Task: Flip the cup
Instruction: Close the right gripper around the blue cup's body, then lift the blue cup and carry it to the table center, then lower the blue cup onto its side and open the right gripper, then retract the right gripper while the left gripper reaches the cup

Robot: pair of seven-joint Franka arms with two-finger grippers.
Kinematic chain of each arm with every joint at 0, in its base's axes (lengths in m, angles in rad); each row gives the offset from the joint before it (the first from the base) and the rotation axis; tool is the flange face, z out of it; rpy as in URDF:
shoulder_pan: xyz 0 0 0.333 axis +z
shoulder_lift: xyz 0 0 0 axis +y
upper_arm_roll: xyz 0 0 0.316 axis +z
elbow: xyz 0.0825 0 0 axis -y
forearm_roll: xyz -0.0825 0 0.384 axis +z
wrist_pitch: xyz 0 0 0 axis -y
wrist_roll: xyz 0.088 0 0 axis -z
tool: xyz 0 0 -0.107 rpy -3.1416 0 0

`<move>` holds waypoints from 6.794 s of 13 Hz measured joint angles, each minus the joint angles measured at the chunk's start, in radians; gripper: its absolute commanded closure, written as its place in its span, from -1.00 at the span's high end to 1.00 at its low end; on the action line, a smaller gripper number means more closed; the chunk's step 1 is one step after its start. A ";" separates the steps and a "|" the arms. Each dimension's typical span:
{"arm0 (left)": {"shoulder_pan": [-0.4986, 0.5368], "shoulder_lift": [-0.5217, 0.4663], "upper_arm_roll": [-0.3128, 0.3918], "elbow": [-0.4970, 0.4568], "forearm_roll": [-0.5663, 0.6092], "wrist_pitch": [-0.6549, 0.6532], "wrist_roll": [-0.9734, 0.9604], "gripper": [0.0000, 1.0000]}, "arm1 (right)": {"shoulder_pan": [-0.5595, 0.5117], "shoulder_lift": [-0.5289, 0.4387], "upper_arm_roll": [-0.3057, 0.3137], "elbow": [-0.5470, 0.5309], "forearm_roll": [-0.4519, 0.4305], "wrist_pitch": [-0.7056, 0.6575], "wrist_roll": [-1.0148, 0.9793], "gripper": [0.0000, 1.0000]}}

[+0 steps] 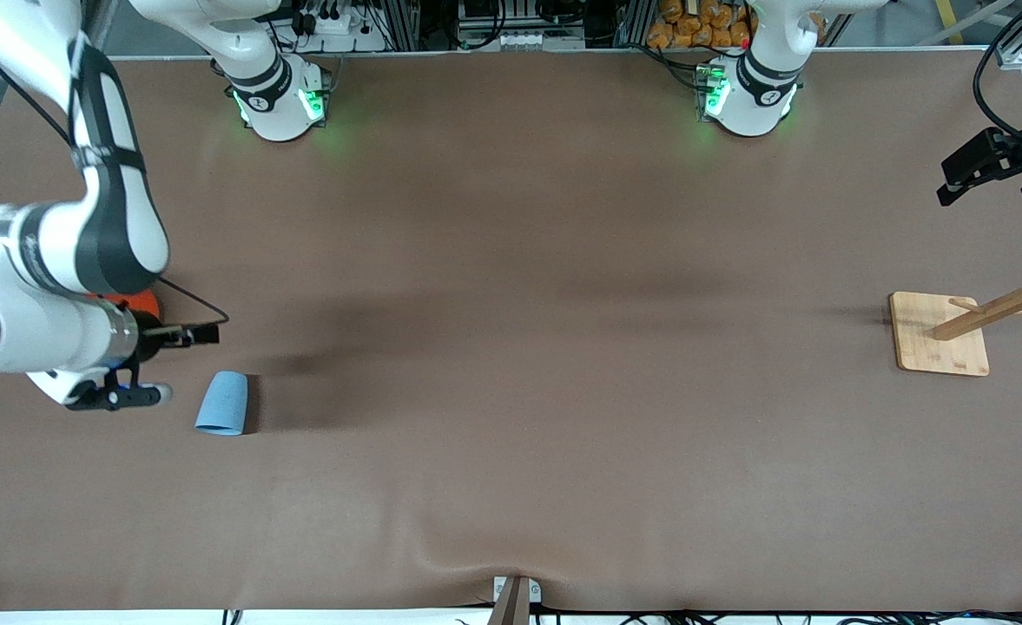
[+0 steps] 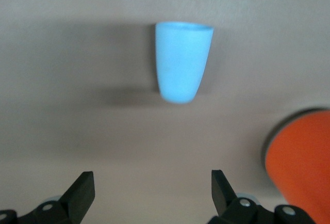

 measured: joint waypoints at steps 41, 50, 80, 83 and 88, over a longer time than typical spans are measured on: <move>0.006 0.073 0.003 -0.007 -0.046 -0.034 0.000 1.00 | 0.847 0.224 0.055 -0.040 -0.344 0.756 -0.177 -0.16; 0.008 0.115 0.003 -0.007 -0.120 -0.035 0.000 1.00 | 0.848 0.355 0.045 -0.008 -0.542 0.876 -0.184 1.00; 0.004 0.302 0.001 -0.063 -0.516 0.055 0.000 1.00 | 0.786 0.083 0.024 0.159 -0.217 0.162 0.034 1.00; -0.002 0.322 -0.003 -0.156 -0.656 0.154 0.008 1.00 | 0.717 -0.003 0.023 0.161 -0.208 0.040 0.034 1.00; -0.005 0.335 -0.081 -0.321 -0.879 0.367 0.077 1.00 | 0.569 -0.147 -0.020 0.161 -0.205 -0.142 0.054 1.00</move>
